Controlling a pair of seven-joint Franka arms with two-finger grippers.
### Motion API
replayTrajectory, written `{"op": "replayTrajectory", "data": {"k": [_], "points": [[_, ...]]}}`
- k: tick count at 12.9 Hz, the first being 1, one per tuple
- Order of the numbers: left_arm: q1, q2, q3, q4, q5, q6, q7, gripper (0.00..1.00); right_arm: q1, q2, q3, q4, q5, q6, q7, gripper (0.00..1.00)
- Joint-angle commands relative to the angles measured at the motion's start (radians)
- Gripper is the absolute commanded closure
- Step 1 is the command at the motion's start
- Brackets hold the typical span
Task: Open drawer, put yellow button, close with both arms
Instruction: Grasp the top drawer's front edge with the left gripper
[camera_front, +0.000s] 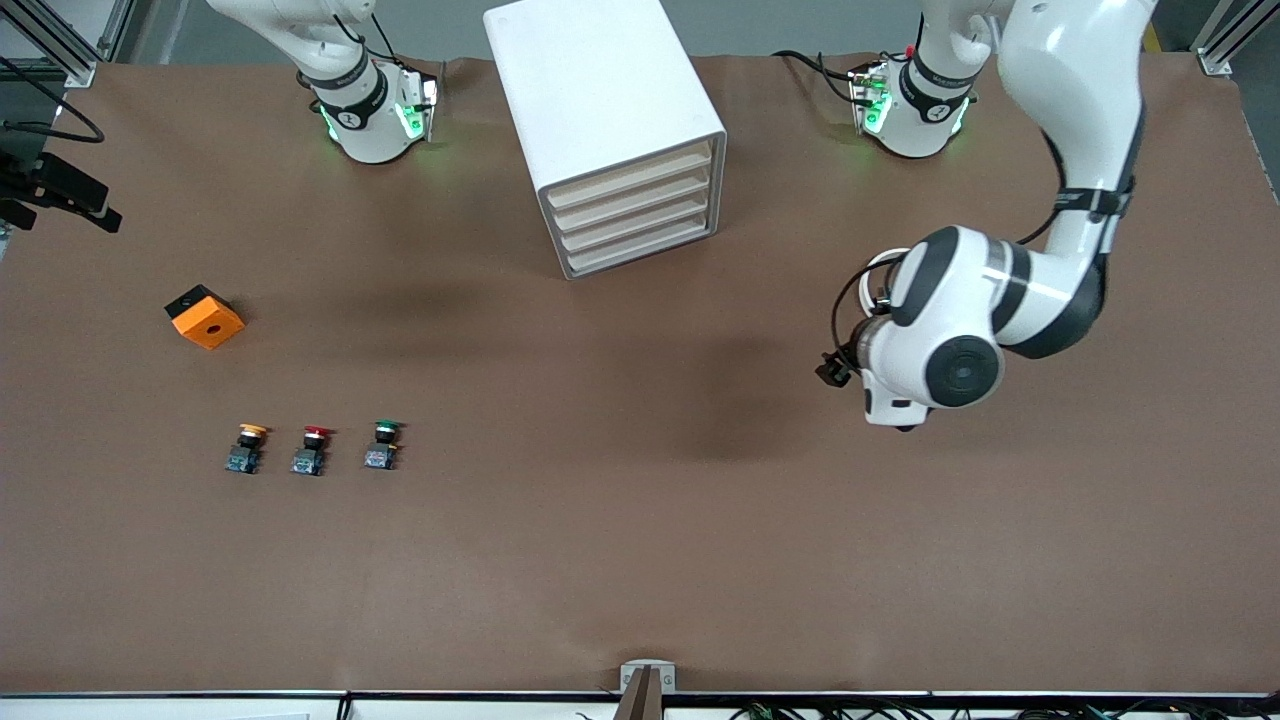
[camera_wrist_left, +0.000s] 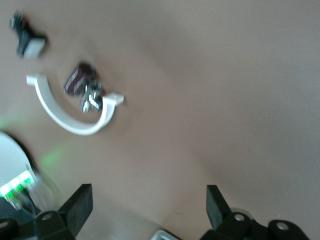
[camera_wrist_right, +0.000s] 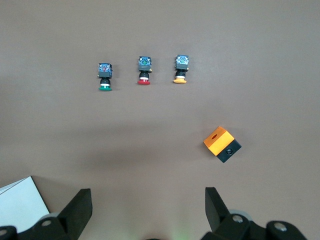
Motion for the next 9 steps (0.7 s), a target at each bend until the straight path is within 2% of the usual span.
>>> {"op": "replayTrajectory", "data": {"k": [1, 6, 9], "points": [[-0.027, 0.046, 0.004, 0.025, -0.065, -0.081, -0.216, 0.0, -0.009, -0.013, 0.006, -0.002, 0.006, 0.001, 0.001, 0.0], [-0.032, 0.137, 0.004, 0.024, -0.378, -0.225, -0.475, 0.0, -0.009, -0.013, 0.004, -0.002, -0.001, 0.0, 0.0, 0.0], [-0.072, 0.184, 0.004, 0.024, -0.475, -0.239, -0.706, 0.0, -0.011, -0.011, 0.004, -0.002, -0.002, 0.001, 0.0, 0.0]]}}
